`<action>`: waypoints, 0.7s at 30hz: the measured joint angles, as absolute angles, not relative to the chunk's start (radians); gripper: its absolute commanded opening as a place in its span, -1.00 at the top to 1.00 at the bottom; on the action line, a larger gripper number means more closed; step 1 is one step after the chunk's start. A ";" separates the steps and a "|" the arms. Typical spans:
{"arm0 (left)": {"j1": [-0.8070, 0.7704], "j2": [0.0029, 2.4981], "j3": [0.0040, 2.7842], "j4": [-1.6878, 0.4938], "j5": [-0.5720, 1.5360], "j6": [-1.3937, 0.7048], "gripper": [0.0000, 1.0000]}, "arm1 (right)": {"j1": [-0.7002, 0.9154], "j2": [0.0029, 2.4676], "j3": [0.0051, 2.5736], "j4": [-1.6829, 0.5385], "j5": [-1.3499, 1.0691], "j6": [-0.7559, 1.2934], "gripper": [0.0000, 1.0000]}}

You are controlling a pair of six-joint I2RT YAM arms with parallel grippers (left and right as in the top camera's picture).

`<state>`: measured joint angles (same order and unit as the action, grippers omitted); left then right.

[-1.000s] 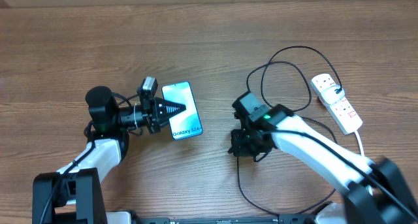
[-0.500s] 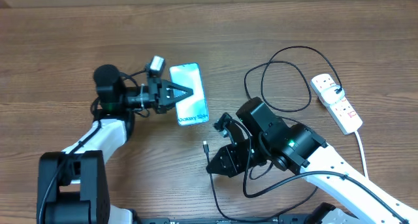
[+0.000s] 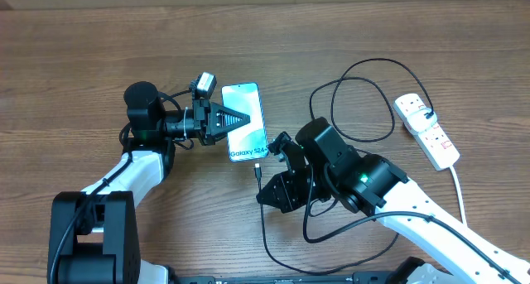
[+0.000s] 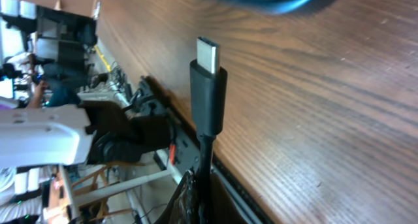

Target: Plug charger to phone and switch on socket

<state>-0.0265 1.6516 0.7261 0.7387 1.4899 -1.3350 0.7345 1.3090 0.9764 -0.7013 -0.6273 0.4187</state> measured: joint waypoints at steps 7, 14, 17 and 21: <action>-0.027 1.652 0.726 0.738 1.490 -1.335 0.92 | 0.735 1.333 0.976 -0.644 -0.595 0.419 0.92; -0.027 1.652 0.726 0.738 1.490 -1.326 0.92 | 0.735 1.333 0.976 -0.643 -0.624 0.419 0.92; -0.027 1.652 0.726 0.738 1.489 -1.324 0.92 | 0.735 1.333 0.976 -0.630 -0.650 0.419 0.92; -0.027 1.652 0.726 0.738 1.489 -1.324 0.92 | 0.735 1.333 0.976 -0.612 -0.664 0.418 0.92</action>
<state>-0.0265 1.6516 0.7261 0.7380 1.4891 -1.3235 0.7345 1.3331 0.9764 -0.6125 -0.6640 0.4183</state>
